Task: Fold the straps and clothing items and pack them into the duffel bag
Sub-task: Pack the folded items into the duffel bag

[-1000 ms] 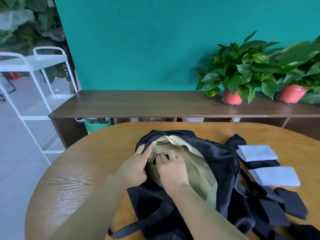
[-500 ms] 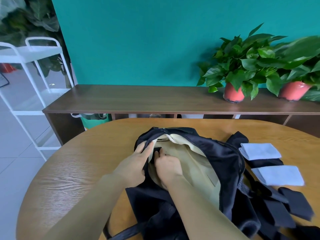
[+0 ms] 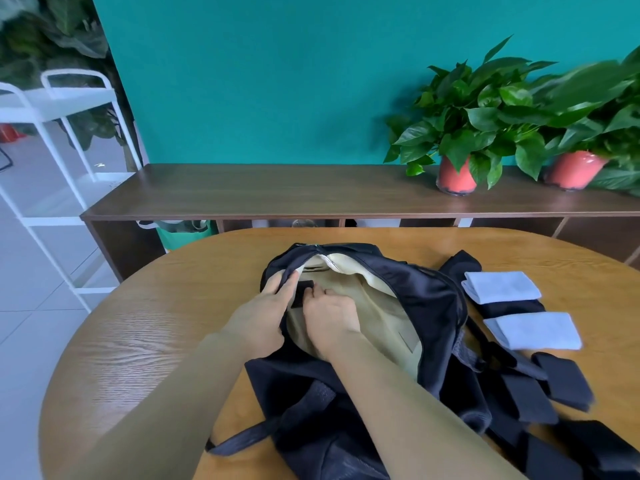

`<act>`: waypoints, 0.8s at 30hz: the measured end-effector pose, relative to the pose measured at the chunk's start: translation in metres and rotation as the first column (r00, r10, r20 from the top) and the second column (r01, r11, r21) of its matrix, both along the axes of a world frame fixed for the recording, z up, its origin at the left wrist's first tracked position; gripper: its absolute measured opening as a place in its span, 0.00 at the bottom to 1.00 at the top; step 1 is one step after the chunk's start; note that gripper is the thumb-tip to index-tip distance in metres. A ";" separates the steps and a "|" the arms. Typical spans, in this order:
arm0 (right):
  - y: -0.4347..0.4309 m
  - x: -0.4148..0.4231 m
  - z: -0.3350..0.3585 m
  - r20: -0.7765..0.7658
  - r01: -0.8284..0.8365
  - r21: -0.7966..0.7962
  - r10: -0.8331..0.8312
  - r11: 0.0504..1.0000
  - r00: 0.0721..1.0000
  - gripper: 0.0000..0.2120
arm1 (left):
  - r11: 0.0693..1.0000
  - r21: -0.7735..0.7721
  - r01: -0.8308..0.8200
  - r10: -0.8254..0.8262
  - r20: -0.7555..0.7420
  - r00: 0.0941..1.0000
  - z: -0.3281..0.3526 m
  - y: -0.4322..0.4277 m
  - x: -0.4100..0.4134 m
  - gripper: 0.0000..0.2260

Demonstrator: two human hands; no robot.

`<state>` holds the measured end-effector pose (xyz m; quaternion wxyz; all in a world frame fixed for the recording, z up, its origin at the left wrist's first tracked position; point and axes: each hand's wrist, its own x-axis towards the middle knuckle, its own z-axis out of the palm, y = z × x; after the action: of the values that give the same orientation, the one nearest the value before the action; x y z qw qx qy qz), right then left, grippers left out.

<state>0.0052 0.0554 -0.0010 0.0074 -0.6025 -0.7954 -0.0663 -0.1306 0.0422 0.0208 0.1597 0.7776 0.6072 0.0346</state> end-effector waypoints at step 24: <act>-0.147 0.256 -0.009 -0.145 0.426 0.122 -0.408 0.897 0.901 0.23 | 0.978 0.158 -0.134 0.179 -0.319 0.931 0.021 -0.057 0.045 0.41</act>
<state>0.2617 -0.0914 -0.0103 0.0848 -0.7595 -0.6384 -0.0912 -0.0852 -0.0149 0.0414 -0.0003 0.7301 0.6819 -0.0434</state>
